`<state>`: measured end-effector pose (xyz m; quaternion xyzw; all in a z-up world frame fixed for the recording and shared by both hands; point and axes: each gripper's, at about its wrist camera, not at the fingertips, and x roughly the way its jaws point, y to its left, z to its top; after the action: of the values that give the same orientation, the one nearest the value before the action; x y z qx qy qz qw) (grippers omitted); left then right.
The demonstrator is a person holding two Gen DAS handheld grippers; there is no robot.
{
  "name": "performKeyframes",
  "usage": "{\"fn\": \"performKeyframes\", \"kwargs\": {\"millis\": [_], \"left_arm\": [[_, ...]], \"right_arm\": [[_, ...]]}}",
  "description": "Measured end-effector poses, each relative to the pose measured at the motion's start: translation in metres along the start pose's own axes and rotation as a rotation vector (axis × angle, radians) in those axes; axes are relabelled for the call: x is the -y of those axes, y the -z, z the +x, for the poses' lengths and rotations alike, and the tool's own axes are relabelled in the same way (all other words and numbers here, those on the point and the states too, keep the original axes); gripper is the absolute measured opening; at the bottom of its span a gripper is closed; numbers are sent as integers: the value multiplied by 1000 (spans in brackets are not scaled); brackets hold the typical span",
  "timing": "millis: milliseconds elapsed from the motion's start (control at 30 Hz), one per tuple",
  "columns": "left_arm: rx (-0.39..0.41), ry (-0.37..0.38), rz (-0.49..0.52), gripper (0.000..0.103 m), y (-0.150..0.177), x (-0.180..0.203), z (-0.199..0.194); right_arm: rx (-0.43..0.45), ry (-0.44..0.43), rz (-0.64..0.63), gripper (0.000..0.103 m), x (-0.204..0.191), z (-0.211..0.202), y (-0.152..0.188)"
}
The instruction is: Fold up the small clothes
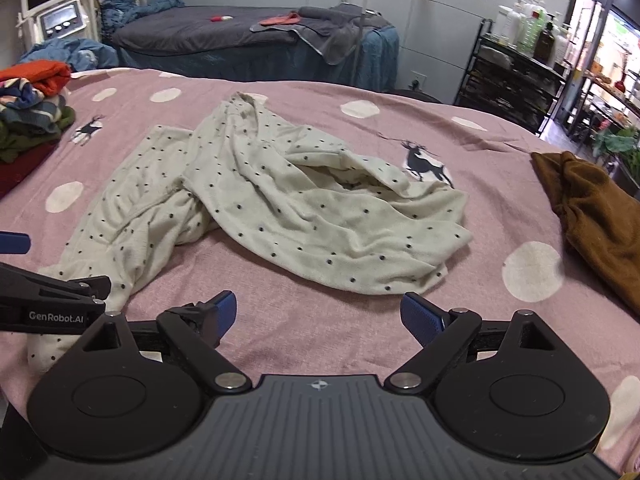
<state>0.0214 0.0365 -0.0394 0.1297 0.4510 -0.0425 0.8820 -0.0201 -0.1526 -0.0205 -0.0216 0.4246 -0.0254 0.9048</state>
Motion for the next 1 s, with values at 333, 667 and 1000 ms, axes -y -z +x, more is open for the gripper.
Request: {"fn": "performKeyframes", "kwargs": {"millis": [333, 667, 1000], "left_arm": [[-26, 159, -21, 74, 10, -30, 31], [-32, 181, -29, 56, -1, -31, 54], [-15, 166, -57, 37, -7, -42, 42]], "right_arm": [[-18, -144, -168, 103, -27, 56, -16], [-16, -98, -442, 55, -58, 124, -30], [179, -104, -104, 3, 22, 20, -33]]}}
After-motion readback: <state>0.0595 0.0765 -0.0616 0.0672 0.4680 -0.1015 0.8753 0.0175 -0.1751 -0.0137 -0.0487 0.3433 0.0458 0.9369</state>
